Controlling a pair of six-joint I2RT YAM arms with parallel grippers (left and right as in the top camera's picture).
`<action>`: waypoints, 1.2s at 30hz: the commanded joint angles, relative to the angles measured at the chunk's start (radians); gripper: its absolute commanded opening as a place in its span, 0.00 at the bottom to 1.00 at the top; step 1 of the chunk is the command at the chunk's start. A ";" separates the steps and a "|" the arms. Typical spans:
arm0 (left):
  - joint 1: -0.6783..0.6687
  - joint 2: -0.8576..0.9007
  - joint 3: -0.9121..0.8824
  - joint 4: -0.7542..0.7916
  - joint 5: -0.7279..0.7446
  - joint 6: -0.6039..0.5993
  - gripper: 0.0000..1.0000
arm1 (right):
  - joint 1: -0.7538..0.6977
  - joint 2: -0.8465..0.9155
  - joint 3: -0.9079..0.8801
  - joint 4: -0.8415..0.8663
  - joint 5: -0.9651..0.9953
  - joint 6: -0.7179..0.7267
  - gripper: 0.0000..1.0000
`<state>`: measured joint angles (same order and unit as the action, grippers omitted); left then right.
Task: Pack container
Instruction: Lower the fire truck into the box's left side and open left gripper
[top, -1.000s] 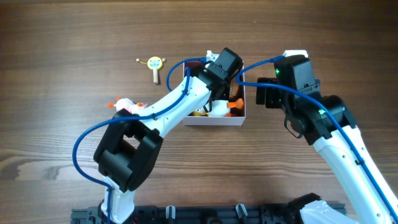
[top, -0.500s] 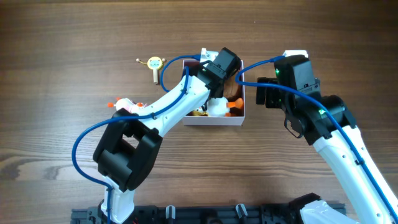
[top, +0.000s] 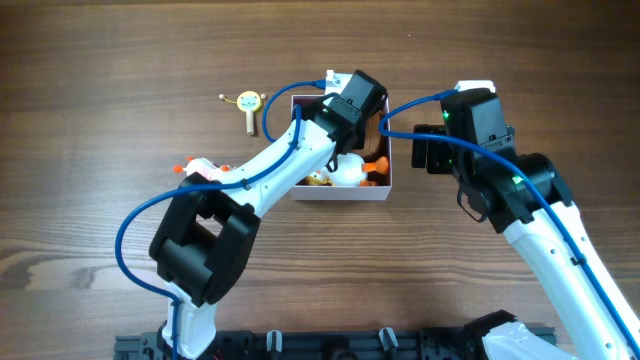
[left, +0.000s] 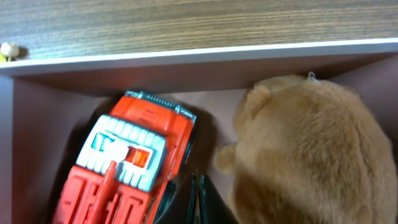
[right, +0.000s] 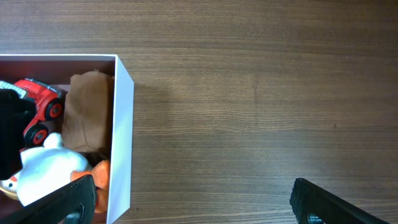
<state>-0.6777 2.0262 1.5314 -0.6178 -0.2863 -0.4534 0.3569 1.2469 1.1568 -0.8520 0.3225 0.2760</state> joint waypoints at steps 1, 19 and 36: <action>0.010 0.033 0.019 0.021 0.016 0.104 0.04 | -0.003 -0.005 0.021 0.002 0.006 0.012 0.99; 0.055 0.039 0.019 0.055 0.023 0.242 0.04 | -0.003 -0.005 0.021 0.002 0.006 0.013 0.99; 0.054 0.039 0.019 -0.019 -0.121 0.237 0.04 | -0.003 -0.005 0.021 0.002 0.006 0.012 0.99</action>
<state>-0.6308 2.0460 1.5322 -0.6193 -0.3576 -0.2356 0.3569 1.2469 1.1568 -0.8524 0.3225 0.2764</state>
